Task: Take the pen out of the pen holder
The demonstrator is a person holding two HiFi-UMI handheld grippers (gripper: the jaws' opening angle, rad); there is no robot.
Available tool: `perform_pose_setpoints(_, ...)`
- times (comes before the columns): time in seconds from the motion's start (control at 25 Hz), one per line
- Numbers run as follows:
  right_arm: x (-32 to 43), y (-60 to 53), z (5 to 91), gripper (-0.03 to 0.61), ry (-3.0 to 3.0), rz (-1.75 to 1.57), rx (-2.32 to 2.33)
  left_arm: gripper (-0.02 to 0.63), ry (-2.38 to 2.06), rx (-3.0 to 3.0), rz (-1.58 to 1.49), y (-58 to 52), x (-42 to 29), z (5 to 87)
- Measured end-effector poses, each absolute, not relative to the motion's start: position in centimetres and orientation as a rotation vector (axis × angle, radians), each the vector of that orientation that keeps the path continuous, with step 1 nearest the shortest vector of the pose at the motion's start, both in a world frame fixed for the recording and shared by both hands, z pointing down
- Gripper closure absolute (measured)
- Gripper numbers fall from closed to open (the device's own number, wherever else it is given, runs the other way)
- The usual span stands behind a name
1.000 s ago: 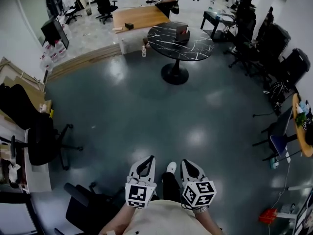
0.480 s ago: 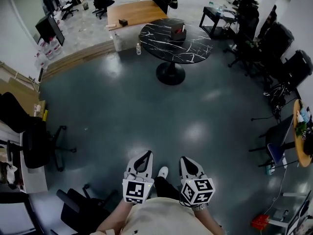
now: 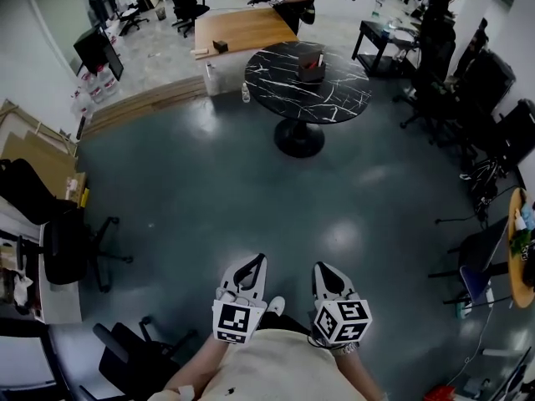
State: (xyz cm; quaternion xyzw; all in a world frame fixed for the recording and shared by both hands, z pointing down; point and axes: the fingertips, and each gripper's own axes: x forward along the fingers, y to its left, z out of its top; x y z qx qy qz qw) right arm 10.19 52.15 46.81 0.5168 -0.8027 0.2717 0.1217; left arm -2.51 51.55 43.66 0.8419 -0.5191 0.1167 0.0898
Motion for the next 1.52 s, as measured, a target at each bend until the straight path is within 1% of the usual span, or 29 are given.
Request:
perform_pose_setpoints(0.32,11.0,47.7,46.9,0.56,-2.335,0.781,1.545,0.604,-1.558,2.523,0.321,46.0,-2.1,43.4)
perform_pose_setpoints(0.52,12.3,43.7,47.5,0.56,-2.282,0.788,1.62,0.603,-1.496,2.56,0.324,40.8,-1.0,44.3)
perform_pose_setpoints(0.76,11.8,37.1,48.1,0.56,-2.232,0.813,1.657,0.604,-1.409,2.611,0.314,33.1,-0.3,44.2)
perform_pose_setpoints(1.0,9.8,29.9,47.7,0.56,-2.21,0.813,1.698,0.603,-1.381,2.644,0.319,25.2,-2.4,43.6)
perform_pose_setpoints(1.24,7.0,23.7,46.8,0.56,-2.195,0.791,1.735,0.604,-1.381,2.643,0.299,19.1,-6.0,43.1)
perform_pose_setpoints(1.52,5.0,19.3,46.1,0.56,-2.178,0.761,1.764,0.604,-1.37,2.673,0.255,13.9,-8.0,42.1)
